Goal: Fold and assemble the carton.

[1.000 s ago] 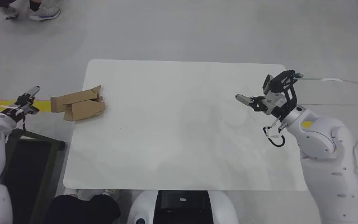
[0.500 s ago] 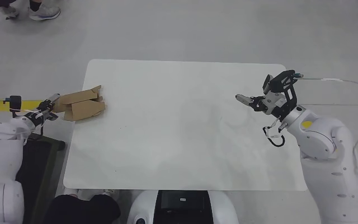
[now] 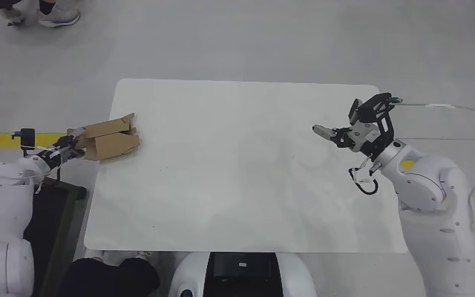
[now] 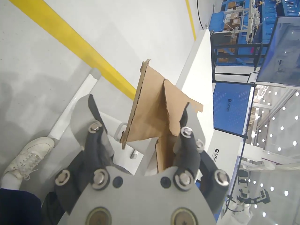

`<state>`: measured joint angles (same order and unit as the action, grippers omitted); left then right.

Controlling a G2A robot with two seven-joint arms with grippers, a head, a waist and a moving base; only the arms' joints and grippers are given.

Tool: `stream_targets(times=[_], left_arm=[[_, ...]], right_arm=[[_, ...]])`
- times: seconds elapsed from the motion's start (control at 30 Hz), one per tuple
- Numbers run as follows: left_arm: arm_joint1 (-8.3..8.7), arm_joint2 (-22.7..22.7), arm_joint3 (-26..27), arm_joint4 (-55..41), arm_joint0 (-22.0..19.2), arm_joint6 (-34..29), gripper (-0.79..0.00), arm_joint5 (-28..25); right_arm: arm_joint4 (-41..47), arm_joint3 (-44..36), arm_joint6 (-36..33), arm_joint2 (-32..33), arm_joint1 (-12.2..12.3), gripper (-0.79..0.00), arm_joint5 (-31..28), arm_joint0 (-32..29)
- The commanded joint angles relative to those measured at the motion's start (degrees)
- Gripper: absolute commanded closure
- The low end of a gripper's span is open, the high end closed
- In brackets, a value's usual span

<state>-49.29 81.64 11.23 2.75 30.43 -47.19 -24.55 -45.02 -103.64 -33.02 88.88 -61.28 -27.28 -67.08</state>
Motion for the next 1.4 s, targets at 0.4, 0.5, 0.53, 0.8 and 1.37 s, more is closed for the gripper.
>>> stream_targets(times=[0.4,0.5,0.53,0.8,1.37], left_arm=[[1.22,3.6,1.2,-8.0,-1.9,-7.0,0.000,-2.7],[1.37,4.3,2.8,-9.9,-3.0,-9.3,0.000,-3.9],[1.34,4.4,3.3,-10.4,-3.4,-9.8,0.000,-4.2],[-0.03,3.4,7.9,-13.6,-7.1,-14.7,0.000,-5.6],[-6.19,-7.5,21.7,-12.1,-8.8,-3.6,0.000,-7.6]], right_arm=[[0.0,0.0,0.0,0.0,0.0,-0.785,0.0,0.0],[0.0,0.0,0.0,0.0,0.0,-0.785,0.0,0.0],[0.0,0.0,0.0,0.0,0.0,-0.785,0.0,0.0],[0.0,0.0,0.0,0.0,0.0,-0.785,0.0,0.0],[0.0,0.0,0.0,0.0,0.0,-0.785,0.0,0.0]])
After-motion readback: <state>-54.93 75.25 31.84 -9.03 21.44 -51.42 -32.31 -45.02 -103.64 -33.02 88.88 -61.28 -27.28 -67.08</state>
